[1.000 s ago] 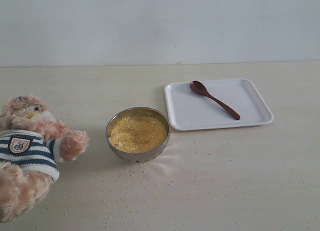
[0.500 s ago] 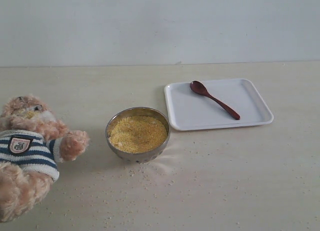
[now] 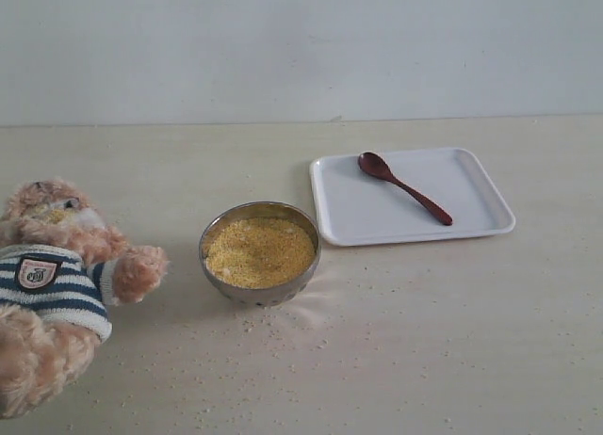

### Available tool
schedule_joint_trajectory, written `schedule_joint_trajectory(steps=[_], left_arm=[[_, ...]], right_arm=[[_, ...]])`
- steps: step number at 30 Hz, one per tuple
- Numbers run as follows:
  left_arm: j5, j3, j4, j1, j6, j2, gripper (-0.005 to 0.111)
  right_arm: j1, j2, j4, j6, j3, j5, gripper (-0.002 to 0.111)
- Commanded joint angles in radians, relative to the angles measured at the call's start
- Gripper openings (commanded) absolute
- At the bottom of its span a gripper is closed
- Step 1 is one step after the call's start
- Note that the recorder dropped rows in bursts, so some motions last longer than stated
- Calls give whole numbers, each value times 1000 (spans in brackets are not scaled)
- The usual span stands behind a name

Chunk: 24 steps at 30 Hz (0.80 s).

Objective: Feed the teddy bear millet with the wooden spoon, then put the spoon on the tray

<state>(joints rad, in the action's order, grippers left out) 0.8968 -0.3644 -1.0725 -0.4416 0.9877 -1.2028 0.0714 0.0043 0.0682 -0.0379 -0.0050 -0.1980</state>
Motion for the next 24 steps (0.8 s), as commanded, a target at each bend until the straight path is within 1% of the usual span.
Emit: schedule_joint_trajectory(steps=[1, 24], left_arm=[[9, 1, -21, -1, 0, 10, 8], [3, 1, -35, -1, 0, 10, 8]], right_arm=[[-3, -4, 1, 3, 5, 7, 0], [-3, -4, 1, 3, 5, 7, 0]])
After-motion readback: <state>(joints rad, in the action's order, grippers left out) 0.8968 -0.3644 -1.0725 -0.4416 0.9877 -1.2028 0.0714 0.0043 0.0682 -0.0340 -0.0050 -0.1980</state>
